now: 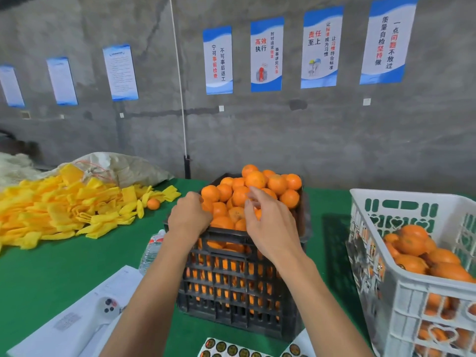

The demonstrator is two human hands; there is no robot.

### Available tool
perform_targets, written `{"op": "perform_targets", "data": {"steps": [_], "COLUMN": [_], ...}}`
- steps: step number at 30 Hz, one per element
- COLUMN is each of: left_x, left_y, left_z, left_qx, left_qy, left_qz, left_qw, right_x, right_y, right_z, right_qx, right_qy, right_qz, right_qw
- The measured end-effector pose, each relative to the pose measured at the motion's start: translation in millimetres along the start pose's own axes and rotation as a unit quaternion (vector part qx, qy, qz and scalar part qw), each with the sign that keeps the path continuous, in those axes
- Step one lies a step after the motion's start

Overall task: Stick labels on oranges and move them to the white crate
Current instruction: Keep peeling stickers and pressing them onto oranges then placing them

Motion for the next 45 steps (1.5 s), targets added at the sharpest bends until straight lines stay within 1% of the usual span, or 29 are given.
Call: {"op": "perform_targets", "data": {"steps": [3,7,10,12,14,18,20,22,23,27,29,32,35,37,39,45], "left_x": [0,14,33,46,58,83,98,114,122,153,169,192,211,220,227,246], "left_y": [-18,-53,-80,-97,-112,-144,-158,-171,-177,-202,-208,-208,-209,-210,-211,-221], "left_z": [27,79,113,130,144,159,159,153,148,121,106,79,53,38,28,17], "left_qx": [0.095,0.205,0.258,0.291,0.325,0.387,0.406,0.408,0.406,0.393,0.365,0.298,0.247,0.247,0.246,0.193], "left_qy": [-0.06,-0.167,-0.215,-0.233,-0.24,-0.24,-0.244,-0.246,-0.246,-0.245,-0.243,-0.255,-0.286,-0.284,-0.274,-0.292], "left_qz": [0.065,0.063,0.066,0.068,0.07,0.097,0.101,0.087,0.075,0.0,-0.049,-0.126,-0.166,-0.171,-0.171,-0.211], "left_qw": [0.991,0.962,0.94,0.925,0.912,0.885,0.875,0.875,0.877,0.886,0.897,0.911,0.911,0.911,0.914,0.913], "right_x": [-11,-29,-48,-62,-74,-87,-86,-80,-75,-49,-38,-33,-31,-29,-26,-21], "right_y": [0,-8,-23,-36,-50,-81,-99,-121,-134,-189,-208,-222,-232,-237,-237,-229], "right_z": [9,30,51,66,82,114,127,141,148,177,188,198,205,208,208,214], "right_qx": [0.002,0.008,-0.003,-0.012,-0.008,0.057,0.081,0.107,0.119,0.145,0.153,0.154,0.158,0.183,0.183,0.172], "right_qy": [0.0,0.005,0.034,0.057,0.077,0.164,0.19,0.201,0.198,0.143,0.103,0.031,-0.05,-0.088,-0.125,-0.142], "right_qz": [0.022,0.056,0.107,0.143,0.16,0.174,0.181,0.166,0.144,0.024,-0.04,-0.13,-0.207,-0.235,-0.252,-0.223], "right_qw": [1.0,0.998,0.994,0.988,0.984,0.969,0.962,0.959,0.962,0.979,0.982,0.979,0.964,0.951,0.942,0.949]}}
Point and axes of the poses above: each hand's wrist, its own y-axis towards the middle knuckle, its own x-axis out of the palm, z = x × y, the point moved 2 cm from there along y, towards the middle knuckle
